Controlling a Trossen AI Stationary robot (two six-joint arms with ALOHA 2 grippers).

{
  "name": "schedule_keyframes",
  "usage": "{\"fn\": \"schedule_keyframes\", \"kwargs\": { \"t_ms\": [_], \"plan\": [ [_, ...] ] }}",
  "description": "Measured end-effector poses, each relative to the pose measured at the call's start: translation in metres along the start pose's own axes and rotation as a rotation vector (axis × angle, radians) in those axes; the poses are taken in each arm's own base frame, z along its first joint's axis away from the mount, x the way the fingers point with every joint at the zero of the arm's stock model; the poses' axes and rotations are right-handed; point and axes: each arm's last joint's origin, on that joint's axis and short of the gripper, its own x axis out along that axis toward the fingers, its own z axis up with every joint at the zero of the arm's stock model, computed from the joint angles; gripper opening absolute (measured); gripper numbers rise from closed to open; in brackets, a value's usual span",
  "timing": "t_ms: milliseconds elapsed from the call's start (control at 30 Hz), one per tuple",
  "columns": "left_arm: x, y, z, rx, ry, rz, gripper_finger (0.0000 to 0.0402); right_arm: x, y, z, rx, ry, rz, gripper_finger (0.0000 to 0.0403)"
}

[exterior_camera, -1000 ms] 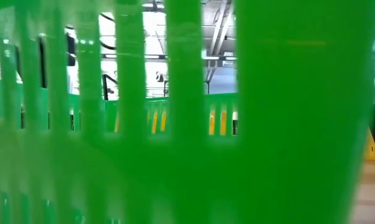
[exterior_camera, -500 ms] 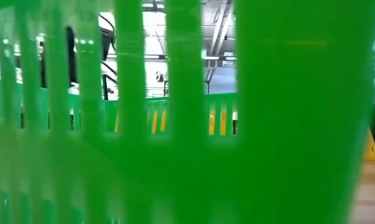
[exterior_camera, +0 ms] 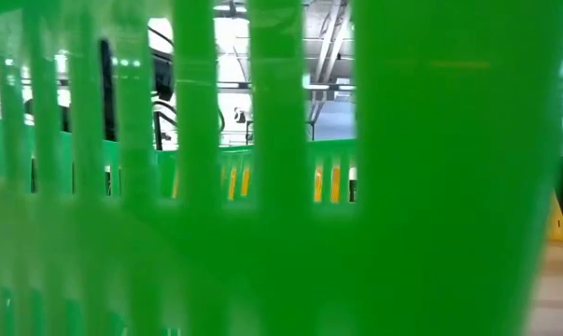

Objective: Stack baskets on shelf by color
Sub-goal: Stack the top green bin on top of the green bin

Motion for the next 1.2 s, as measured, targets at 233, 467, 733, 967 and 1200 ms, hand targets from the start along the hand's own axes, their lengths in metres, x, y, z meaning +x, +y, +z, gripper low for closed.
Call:
{"fn": "schedule_keyframes", "kwargs": {
  "t_ms": [233, 467, 733, 967, 1200],
  "plan": [
    [0.000, -0.005, -0.004, 0.012, 0.021, -0.066, 0.0107, 0.000, 0.001, 0.001, 0.007, -0.012, 0.007, 0.0134],
    [0.000, -0.004, -0.002, 0.010, -0.005, -0.083, 0.0107, 0.000, 0.002, 0.001, 0.009, -0.011, 0.011, 0.0134],
    [0.000, -0.003, -0.002, 0.013, 0.014, -0.046, 0.0107, 0.000, 0.013, -0.003, -0.007, -0.016, 0.058, 0.0134],
    [0.009, -0.001, 0.007, 0.009, 0.047, -0.079, 0.0107, -0.001, 0.023, -0.001, -0.019, -0.066, 0.122, 0.0134],
    [0.025, -0.004, 0.023, 0.065, 0.126, -0.117, 0.0107, -0.002, 0.032, -0.002, -0.036, -0.086, 0.163, 0.0134]
  ]
}}
